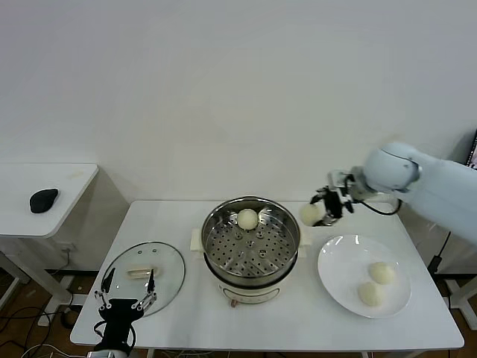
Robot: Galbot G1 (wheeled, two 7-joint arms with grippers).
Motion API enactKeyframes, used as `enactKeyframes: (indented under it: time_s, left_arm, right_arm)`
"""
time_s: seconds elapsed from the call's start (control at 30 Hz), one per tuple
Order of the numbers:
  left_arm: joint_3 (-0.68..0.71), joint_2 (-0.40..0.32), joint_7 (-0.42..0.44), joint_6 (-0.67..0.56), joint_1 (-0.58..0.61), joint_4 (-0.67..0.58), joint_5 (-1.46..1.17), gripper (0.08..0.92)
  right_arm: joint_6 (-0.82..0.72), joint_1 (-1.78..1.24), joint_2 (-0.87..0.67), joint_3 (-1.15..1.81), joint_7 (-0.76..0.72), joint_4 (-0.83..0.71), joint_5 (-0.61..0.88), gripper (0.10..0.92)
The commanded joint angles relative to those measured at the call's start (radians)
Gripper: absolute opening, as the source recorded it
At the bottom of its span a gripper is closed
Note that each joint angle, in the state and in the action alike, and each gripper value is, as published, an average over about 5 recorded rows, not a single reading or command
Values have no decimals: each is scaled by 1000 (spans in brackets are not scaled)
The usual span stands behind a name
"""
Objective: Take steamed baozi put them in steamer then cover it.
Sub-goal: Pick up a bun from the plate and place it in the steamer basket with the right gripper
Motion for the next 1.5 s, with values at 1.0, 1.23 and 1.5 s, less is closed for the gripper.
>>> enactKeyframes:
  time_s: [1.0,1.23,1.5]
  left_arm:
    - [-30,-3,2,-6,8,-11,-2,823]
    - [-26,-4,2,-6,6,-8,-2,823]
    - [-20,-2,2,-5,0,-9,-2,823]
  right_arm:
    - [-223,-145,579,-83,211,-310,201,614]
    - [-224,-59,485,-78,130,-226,188,776]
    - [-98,136,200,-116,-105,-73,47,823]
